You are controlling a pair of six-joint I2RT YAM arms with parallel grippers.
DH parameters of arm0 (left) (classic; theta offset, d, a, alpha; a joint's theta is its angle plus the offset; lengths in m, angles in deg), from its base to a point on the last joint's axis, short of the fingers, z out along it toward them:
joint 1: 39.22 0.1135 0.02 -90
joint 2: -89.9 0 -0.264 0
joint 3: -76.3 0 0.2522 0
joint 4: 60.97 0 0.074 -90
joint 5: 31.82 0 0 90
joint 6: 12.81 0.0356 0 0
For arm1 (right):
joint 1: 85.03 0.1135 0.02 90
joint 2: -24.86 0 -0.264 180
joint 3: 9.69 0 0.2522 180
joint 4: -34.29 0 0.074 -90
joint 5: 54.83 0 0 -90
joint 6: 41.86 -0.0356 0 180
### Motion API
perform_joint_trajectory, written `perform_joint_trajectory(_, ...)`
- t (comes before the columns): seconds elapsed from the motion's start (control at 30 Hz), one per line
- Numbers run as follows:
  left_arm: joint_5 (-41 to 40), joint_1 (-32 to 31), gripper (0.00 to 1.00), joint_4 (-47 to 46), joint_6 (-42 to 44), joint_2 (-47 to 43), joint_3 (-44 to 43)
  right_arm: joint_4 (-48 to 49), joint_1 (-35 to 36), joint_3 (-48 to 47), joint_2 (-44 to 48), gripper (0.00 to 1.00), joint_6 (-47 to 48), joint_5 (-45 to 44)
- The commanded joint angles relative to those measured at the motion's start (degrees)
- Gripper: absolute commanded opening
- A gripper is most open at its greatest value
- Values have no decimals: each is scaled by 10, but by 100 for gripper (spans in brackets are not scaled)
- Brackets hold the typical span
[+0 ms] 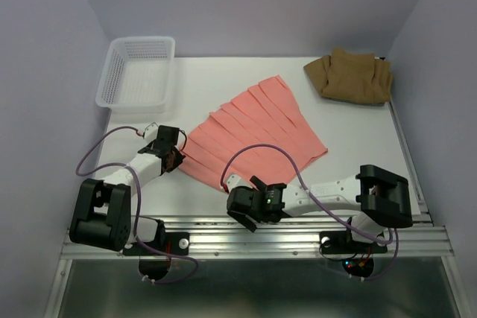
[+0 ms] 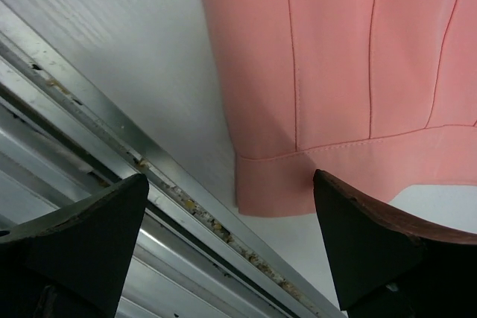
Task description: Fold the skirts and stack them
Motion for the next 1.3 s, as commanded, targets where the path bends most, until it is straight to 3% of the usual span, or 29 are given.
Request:
perform_joint_trajectory(0.0,-30,3,0,57,15,-6,-23,-26,2,-33,-26,95,2,-38)
perform_joint_trajectory(0.1,-33,3,0,60,14,-1,-26,-27,2,-34,-41,82,2,-29)
perform_joint_trajectory(0.13,-34,3,0,60,14,-1,-26,-26,2,-33,-44,82,3,-26)
perform_joint_trajectory(0.2,-37,3,0,58,14,-1,-25,-24,2,-33,-51,66,-1,-20)
perform_joint_trajectory(0.27,-40,3,0,62,10,-4,-24,-31,2,-36,-58,58,-7,-16)
perform_joint_trajectory(0.37,-43,3,0,62,5,-17,-20,-34,2,-31,-65,56,-13,-12)
perform_joint_trajectory(0.4,-42,3,0,59,5,-21,-14,-35,2,-30,-67,50,-14,-9)
perform_joint_trajectory(0.43,-40,3,0,55,5,-32,-10,-35,2,-33,-70,38,-15,-10)
perform_joint_trajectory(0.53,-32,3,0,51,2,-55,2,-34,2,-37,-74,19,-19,-16)
perform_joint_trajectory(0.67,-33,3,0,64,-3,-92,5,-30,2,-52,-61,4,-18,-2)
perform_joint_trajectory(1.03,-28,4,0,90,-31,-244,23,-21,2,-81,9,1,-37,46)
perform_joint_trajectory(1.27,-28,4,0,104,-12,-257,-28,-14,2,-84,48,1,-55,73)
